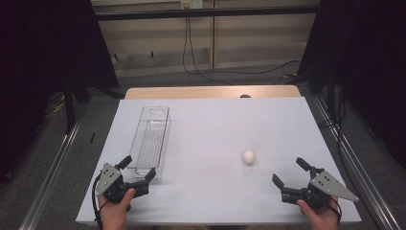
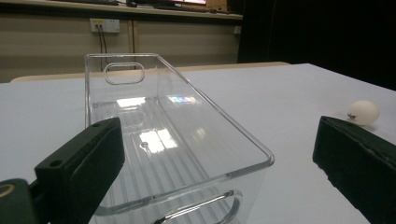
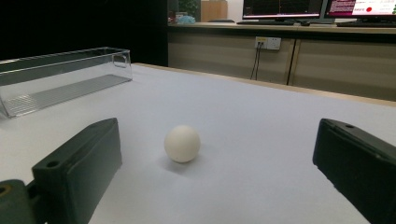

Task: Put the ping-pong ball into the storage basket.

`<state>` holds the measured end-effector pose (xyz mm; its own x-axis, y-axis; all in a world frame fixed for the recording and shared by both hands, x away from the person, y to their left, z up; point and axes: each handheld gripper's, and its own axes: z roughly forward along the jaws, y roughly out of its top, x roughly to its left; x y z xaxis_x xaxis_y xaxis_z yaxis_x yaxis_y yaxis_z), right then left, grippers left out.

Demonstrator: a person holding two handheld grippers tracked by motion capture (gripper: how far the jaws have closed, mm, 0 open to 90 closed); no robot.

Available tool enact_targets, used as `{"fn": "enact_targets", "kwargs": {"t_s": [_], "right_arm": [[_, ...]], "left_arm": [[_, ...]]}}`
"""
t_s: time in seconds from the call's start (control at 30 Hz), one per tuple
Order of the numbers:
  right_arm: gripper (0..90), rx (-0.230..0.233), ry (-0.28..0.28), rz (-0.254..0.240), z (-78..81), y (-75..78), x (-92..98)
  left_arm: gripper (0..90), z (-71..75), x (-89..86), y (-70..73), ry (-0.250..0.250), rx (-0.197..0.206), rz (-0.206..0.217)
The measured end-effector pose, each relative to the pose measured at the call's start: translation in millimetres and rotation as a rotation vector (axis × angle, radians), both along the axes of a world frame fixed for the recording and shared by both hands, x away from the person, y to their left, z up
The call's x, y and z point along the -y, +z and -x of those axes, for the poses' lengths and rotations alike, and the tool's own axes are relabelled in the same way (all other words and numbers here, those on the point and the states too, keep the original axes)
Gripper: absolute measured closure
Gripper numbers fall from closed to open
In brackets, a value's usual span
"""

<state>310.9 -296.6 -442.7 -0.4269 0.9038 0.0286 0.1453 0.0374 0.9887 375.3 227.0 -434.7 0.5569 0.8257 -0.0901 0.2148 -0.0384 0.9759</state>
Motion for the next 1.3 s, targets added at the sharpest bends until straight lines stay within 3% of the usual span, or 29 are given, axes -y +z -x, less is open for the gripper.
{"fn": "enact_targets", "kwargs": {"t_s": [0.03, 0.33, 0.43, 0.47, 0.5, 0.53, 0.57, 0.7, 0.8, 1.2, 1.3], "right_arm": [[0.6, 0.002, -0.003, -0.001, -0.2, -0.1, -0.1], [0.7, 0.006, 0.001, 0.004, 0.3, 0.2, -0.1], [0.8, 0.007, 0.002, 0.002, 0.4, 0.4, -0.2], [0.8, 0.006, 0.01, 0.008, 0.8, 0.6, 0.2], [0.8, 0.008, 0.011, 0.01, 0.9, 0.7, 0.2], [0.8, 0.008, 0.014, 0.009, 0.9, 0.8, 0.1], [0.8, 0.01, 0.015, 0.01, 0.7, 0.8, 0.1], [0.8, 0.01, 0.012, 0.011, 0.3, 0.6, -0.6], [0.9, 0.014, 0.013, 0.009, 0.2, 1.2, -1.4], [1.0, 0.013, 0.019, 0.006, -0.1, 0.6, 0.2], [1.0, 0.014, 0.02, 0.005, -0.3, 0.5, 0.1]], "left_arm": [[2.3, 0.1, 1.3, -0.1, 0.002, 0.001, 0.016], [2.3, 0.6, 5.4, 1.6, -0.02, -0.01, 0.011], [2.3, -0.8, 8.0, 2.1, -0.025, -0.018, 0.024], [2.2, -0.9, 10.3, 2.1, -0.02, -0.021, 0.047], [2.1, -1.3, 9.3, 2.8, -0.032, -0.025, 0.017], [2.1, -1.7, 11.6, 2.8, -0.032, -0.023, 0.034], [2.1, -1.8, 11.4, 3.3, -0.034, -0.026, 0.015], [2.1, -1.9, 16.0, 5.4, -0.047, -0.02, 0.026], [2.1, -1.5, 17.5, 7.4, -0.057, -0.017, 0.003], [2.1, -4.0, 30.0, 11.1, -0.075, -0.023, 0.013], [2.1, -4.9, 34.8, 12.2, -0.081, -0.027, -0.001]]}}
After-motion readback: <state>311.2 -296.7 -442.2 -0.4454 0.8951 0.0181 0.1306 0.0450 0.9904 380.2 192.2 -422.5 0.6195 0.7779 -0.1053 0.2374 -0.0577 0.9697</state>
